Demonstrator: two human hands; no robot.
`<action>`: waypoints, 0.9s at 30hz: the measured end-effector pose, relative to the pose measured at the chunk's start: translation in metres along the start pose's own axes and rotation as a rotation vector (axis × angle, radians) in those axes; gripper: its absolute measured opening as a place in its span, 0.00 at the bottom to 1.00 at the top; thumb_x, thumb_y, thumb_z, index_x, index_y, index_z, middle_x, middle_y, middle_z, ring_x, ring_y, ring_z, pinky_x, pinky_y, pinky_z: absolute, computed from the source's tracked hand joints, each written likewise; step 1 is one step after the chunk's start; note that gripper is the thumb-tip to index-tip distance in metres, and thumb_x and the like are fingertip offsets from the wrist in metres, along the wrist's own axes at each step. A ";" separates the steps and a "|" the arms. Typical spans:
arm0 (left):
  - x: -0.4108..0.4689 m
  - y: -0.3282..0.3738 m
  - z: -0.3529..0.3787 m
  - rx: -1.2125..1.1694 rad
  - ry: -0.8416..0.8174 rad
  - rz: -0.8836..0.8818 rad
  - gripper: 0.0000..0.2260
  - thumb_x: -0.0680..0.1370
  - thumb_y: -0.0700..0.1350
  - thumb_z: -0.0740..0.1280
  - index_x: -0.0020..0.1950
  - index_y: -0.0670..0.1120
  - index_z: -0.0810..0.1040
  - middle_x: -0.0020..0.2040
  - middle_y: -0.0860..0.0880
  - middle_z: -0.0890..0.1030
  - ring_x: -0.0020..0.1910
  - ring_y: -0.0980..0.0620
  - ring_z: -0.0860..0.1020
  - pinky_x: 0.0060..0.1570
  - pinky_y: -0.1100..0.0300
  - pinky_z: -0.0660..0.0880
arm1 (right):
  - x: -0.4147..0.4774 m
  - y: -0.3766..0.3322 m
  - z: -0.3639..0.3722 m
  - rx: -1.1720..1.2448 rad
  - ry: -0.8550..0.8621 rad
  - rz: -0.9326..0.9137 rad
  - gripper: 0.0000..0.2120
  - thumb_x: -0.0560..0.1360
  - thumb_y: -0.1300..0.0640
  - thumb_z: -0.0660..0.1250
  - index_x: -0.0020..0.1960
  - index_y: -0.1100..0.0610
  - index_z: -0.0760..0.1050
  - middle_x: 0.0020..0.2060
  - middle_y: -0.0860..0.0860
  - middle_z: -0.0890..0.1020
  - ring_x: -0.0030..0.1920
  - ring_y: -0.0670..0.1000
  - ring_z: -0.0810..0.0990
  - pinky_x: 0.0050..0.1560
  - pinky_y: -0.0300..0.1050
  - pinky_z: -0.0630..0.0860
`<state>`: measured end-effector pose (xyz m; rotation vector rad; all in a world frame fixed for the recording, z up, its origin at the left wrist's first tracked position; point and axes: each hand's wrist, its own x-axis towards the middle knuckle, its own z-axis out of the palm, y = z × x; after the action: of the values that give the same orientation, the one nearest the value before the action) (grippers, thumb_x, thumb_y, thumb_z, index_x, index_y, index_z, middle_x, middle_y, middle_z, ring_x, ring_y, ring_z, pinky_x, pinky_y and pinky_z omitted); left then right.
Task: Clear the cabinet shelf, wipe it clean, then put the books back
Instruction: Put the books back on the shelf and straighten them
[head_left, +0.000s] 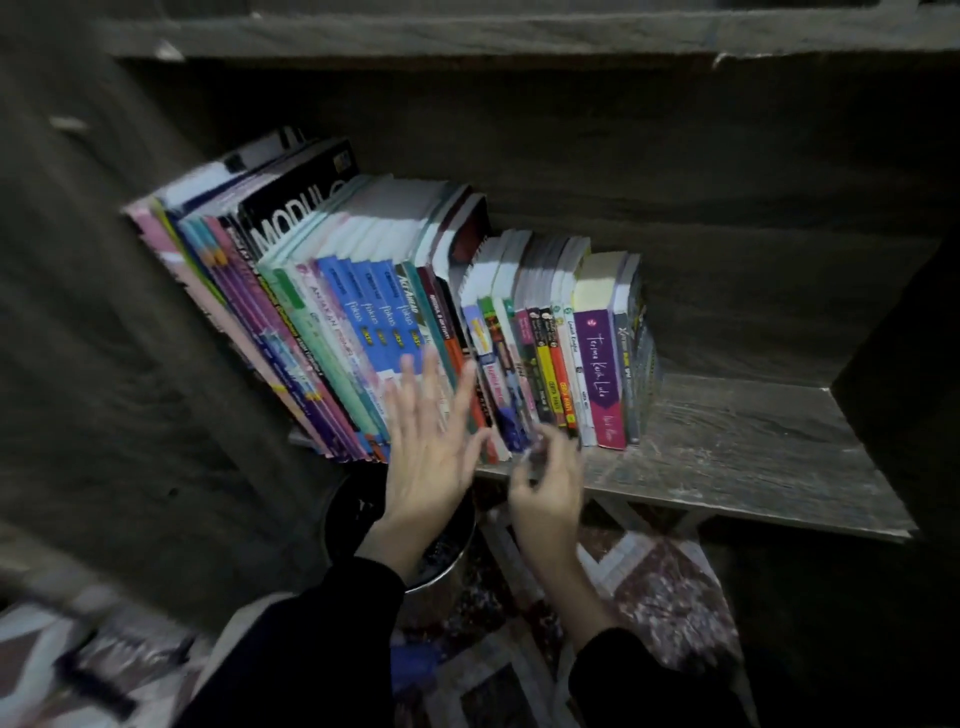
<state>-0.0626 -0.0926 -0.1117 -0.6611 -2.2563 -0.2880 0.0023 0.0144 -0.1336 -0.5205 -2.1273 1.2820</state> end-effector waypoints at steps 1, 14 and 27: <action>-0.004 -0.009 -0.005 -0.047 0.020 -0.150 0.41 0.76 0.59 0.61 0.78 0.47 0.39 0.76 0.35 0.39 0.75 0.36 0.41 0.72 0.40 0.42 | -0.007 -0.005 0.012 0.038 -0.117 0.029 0.23 0.73 0.64 0.63 0.67 0.56 0.69 0.61 0.56 0.74 0.65 0.57 0.69 0.64 0.47 0.64; -0.007 -0.095 -0.012 -0.409 -0.248 -0.509 0.61 0.63 0.66 0.72 0.65 0.60 0.17 0.65 0.37 0.22 0.66 0.37 0.23 0.68 0.46 0.38 | -0.023 -0.029 0.069 0.033 -0.150 0.203 0.44 0.69 0.62 0.74 0.77 0.58 0.51 0.73 0.60 0.58 0.75 0.57 0.51 0.69 0.49 0.54; -0.014 -0.088 -0.012 -0.293 -0.156 -0.587 0.60 0.64 0.62 0.75 0.75 0.52 0.30 0.71 0.26 0.34 0.73 0.33 0.33 0.70 0.42 0.37 | -0.019 -0.020 0.047 0.082 -0.418 0.178 0.38 0.75 0.62 0.66 0.77 0.48 0.49 0.74 0.49 0.55 0.75 0.50 0.53 0.69 0.48 0.59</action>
<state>-0.0943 -0.1766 -0.1137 -0.1465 -2.5460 -0.8910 -0.0151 -0.0368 -0.1383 -0.4442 -2.3921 1.6923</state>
